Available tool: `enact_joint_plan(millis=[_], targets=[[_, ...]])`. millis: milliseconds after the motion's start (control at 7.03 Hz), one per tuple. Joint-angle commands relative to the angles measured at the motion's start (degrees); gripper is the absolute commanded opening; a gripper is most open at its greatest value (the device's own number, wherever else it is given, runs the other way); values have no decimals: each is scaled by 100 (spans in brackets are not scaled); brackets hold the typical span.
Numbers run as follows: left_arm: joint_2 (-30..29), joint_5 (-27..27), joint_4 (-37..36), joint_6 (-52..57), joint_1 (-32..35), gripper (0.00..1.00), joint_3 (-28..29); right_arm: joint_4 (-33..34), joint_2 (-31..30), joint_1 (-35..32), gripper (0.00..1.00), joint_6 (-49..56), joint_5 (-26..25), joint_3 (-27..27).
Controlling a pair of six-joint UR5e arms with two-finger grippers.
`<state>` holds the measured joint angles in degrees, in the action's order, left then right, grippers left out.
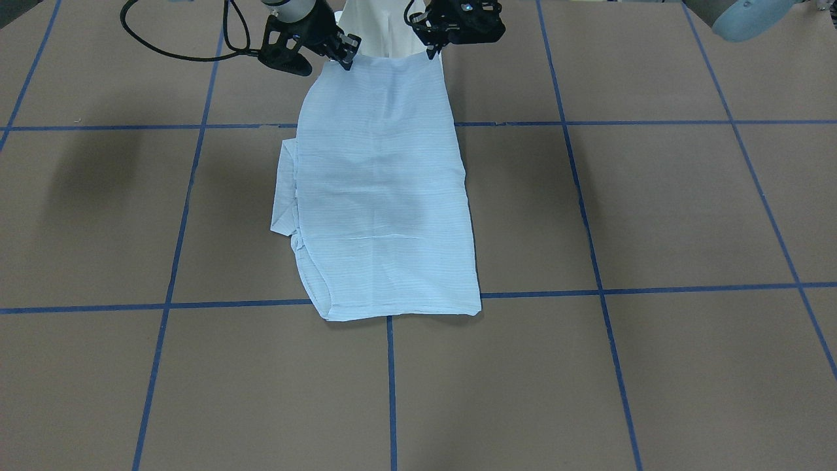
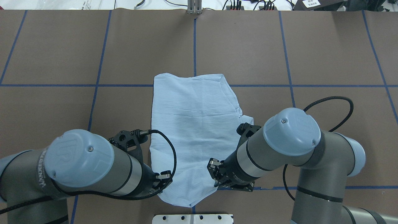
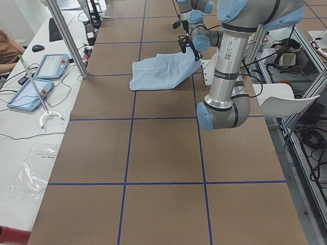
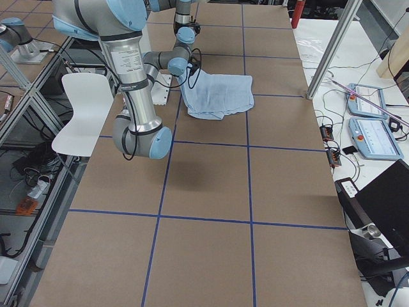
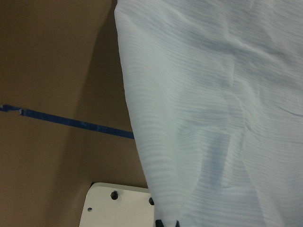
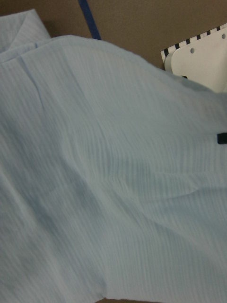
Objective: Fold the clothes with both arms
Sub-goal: 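Lift the near edge with both grippers and fold it farther from the robot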
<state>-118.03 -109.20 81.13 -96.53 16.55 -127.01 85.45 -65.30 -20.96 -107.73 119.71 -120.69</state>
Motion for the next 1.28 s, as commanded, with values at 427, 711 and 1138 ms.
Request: enact_joint_plan(millis=[427, 711, 1138], targets=[[-325, -13, 797, 562, 1454, 0, 1219, -38, 850, -960, 0, 1033, -765, 1211], [-431, -126, 1665, 617, 1920, 0, 2105, -29, 1185, -1295, 0, 1149, -756, 1766], [-844, -356, 2440, 819, 2291, 0, 3232, -464, 1879, -1612, 0, 1307, -747, 3011]])
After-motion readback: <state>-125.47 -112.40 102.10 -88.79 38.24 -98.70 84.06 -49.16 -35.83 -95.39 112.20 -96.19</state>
